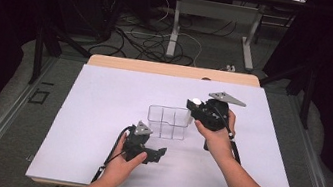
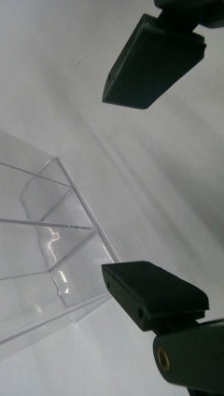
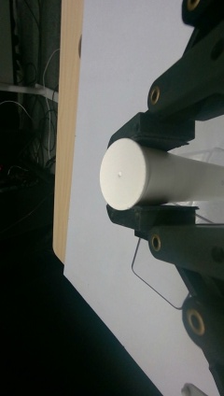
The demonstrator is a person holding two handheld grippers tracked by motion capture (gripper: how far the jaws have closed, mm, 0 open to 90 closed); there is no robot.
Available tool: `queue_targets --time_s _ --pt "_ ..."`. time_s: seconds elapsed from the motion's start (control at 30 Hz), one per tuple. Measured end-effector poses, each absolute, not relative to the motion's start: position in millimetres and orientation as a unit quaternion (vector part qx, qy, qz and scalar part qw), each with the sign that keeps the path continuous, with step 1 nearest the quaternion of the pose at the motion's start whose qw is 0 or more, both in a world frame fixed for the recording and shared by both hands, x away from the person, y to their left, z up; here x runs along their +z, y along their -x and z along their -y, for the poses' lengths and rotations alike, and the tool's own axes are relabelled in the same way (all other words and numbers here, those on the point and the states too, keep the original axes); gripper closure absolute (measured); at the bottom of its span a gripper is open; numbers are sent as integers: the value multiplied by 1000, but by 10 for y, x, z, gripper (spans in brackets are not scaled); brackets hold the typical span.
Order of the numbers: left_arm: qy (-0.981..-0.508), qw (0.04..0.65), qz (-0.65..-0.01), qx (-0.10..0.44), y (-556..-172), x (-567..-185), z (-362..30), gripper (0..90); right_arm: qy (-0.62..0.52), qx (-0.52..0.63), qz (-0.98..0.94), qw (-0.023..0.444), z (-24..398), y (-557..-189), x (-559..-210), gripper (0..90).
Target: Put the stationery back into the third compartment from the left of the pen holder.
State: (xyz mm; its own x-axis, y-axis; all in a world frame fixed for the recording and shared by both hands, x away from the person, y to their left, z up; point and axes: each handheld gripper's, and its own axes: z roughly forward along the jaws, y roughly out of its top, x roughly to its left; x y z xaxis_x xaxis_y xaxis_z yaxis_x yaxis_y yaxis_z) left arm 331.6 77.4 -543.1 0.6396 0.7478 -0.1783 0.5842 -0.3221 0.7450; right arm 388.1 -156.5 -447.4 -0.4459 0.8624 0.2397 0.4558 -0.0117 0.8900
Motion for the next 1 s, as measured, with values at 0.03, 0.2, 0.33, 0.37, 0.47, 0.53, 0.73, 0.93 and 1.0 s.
queue_targets --time_s 0.03,0.2,0.33,0.37,0.47,0.53,0.73,0.93,1.0 --pt "-809 409 -410 102 -3320 -5430 -786 154 -487 516 -677 198 1554 -3890 -4472 664" --pt "-813 402 -407 109 -3329 -5436 -809 117 -480 506 -684 216 1493 -3955 -4501 664" --pt "-811 403 -410 111 -3338 -5439 -820 113 -478 507 -683 219 1443 -3985 -4527 664" --pt "-810 403 -411 110 -3339 -5439 -823 112 -477 506 -685 219 1433 -3989 -4533 664" --pt "-809 402 -415 111 -3344 -5438 -832 108 -476 508 -684 218 1381 -3987 -4552 664" --pt "-805 407 -417 109 -3343 -5443 -831 103 -471 506 -688 220 1350 -3981 -4563 664" --pt "-800 414 -423 104 -3334 -5448 -818 95 -465 492 -700 228 1266 -3982 -4634 664" --pt "-801 412 -420 106 -3340 -5444 -837 95 -471 473 -709 227 1238 -3999 -4759 663" --pt "-802 412 -419 108 -3343 -5447 -838 95 -472 468 -712 226 1235 -3996 -4783 662"
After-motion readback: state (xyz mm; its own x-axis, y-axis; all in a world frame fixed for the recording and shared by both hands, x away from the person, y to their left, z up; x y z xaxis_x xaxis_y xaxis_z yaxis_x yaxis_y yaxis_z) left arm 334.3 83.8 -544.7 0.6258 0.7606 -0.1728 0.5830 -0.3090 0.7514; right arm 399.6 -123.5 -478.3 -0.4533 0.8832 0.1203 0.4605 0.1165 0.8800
